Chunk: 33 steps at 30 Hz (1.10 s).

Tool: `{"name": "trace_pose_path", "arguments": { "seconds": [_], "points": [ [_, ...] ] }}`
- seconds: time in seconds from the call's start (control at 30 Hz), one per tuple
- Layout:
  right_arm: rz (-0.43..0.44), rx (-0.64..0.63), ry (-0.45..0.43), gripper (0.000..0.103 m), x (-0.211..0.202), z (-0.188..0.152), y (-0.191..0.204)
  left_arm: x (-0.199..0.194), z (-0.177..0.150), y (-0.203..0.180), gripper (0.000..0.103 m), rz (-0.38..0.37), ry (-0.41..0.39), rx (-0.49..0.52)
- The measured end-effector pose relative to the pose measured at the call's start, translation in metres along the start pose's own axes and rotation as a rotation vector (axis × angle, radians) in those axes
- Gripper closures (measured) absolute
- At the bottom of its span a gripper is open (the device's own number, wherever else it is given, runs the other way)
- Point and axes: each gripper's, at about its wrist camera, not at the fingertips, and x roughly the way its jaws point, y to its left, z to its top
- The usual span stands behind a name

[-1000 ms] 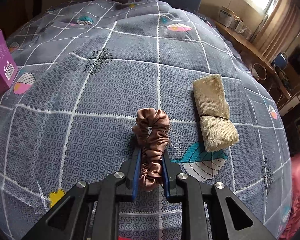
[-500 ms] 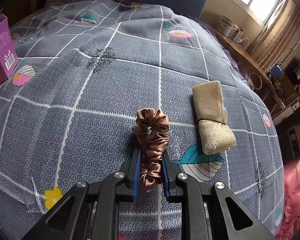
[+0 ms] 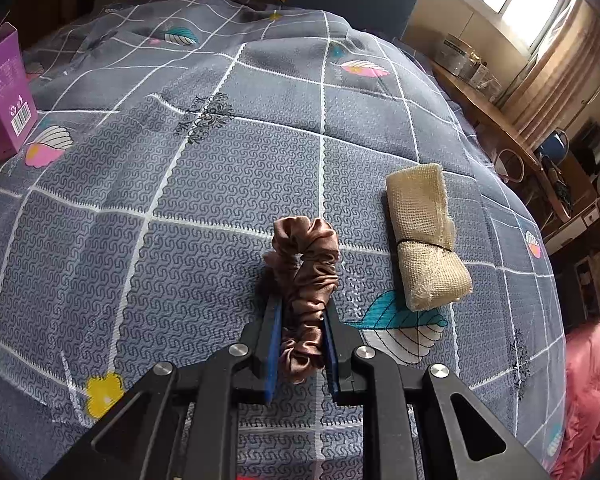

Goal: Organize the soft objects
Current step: 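Carry the blue plush toy into the gold tray and open the left gripper, then carry the brown scrunchie into the gold tray and open the right gripper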

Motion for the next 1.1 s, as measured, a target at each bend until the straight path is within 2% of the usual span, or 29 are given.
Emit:
{"name": "trace_pose_path", "arguments": {
  "seconds": [0.07, 0.27, 0.37, 0.53, 0.7, 0.93, 1.1],
  "points": [
    [-0.002, -0.001, 0.000, 0.083, -0.001, 0.000, 0.000, -0.008, -0.001, 0.003, 0.022, -0.020, -0.026, -0.032],
    [0.003, 0.005, 0.003, 0.083, -0.001, 0.000, -0.002, -0.055, 0.001, 0.004, 0.022, -0.002, -0.198, -0.041],
    [0.003, 0.005, 0.003, 0.083, -0.001, 0.000, -0.002, -0.069, 0.007, 0.004, 0.022, -0.002, -0.237, -0.064],
    [0.015, 0.055, 0.021, 0.086, -0.001, 0.002, -0.007, -0.073, 0.019, -0.002, 0.022, 0.042, -0.239, -0.086],
    [0.034, 0.091, 0.031, 0.087, 0.001, 0.003, -0.012, -0.076, 0.019, -0.007, 0.022, 0.048, -0.262, -0.065],
    [0.048, 0.172, 0.073, 0.087, 0.005, 0.009, -0.018, -0.073, 0.017, -0.015, 0.022, 0.016, -0.260, -0.028],
    [0.052, 0.251, 0.137, 0.087, 0.007, 0.042, -0.024, -0.073, 0.015, -0.021, 0.022, -0.007, -0.269, 0.001]
  ]
}}
